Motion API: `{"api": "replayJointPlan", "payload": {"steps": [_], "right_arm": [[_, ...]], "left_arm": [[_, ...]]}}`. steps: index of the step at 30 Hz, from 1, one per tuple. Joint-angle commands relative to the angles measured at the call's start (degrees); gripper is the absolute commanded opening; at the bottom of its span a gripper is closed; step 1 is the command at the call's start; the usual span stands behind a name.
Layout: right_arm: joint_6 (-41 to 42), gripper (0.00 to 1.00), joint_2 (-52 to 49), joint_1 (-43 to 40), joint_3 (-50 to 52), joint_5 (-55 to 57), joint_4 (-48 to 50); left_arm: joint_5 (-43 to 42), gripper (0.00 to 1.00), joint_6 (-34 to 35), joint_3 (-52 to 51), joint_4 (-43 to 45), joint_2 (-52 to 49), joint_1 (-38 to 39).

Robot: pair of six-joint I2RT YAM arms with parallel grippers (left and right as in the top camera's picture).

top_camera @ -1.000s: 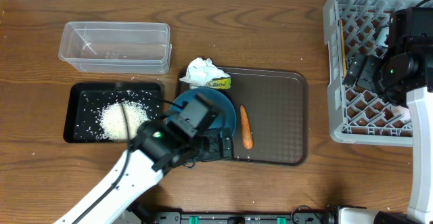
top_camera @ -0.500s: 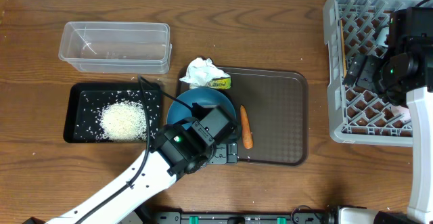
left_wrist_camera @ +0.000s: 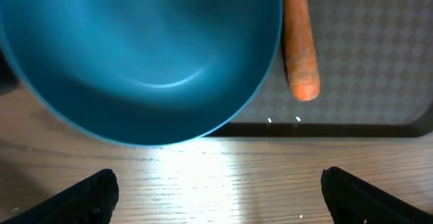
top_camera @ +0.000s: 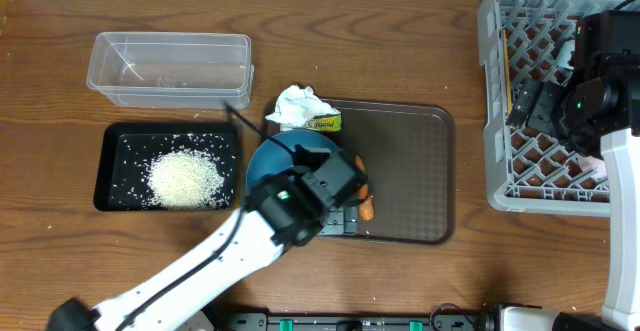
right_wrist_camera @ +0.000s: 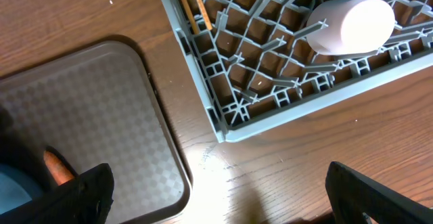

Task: Sort waste into correct bins and load items into the dishwasher rack
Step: 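Reach the left gripper beside the bowl and grasp the carrot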

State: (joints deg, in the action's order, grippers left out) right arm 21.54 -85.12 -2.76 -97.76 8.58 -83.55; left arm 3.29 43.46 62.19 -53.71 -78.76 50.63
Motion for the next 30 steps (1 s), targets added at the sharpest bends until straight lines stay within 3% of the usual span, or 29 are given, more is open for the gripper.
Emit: {"api": "replayJointPlan", "payload": {"steps": [1,10,14,21,30], "right_arm": [[0.7,0.99,-0.26,-0.59,0.31,-0.02,-0.04],[0.7,0.99,-0.26,-0.59,0.31,0.0,-0.07],[0.7,0.99,-0.26,-0.59,0.31,-0.02,-0.07],[0.7,0.99,-0.26,-0.59,0.31,-0.02,-0.04],[0.72,0.99,-0.26,-0.59,0.31,-0.02,-0.07]], "left_arm": [[-2.01,0.98,-2.62,0.94,2.99,-3.15,2.36],[-0.2,0.98,-2.8,1.09,15.08,-9.73,8.22],[-0.22,0.99,-2.89,5.75,10.56,-13.49,8.17],[0.37,0.98,1.03,24.04,-1.84,-21.0,8.17],[0.37,0.98,9.25,26.86,-0.33,-29.73,5.46]]}}
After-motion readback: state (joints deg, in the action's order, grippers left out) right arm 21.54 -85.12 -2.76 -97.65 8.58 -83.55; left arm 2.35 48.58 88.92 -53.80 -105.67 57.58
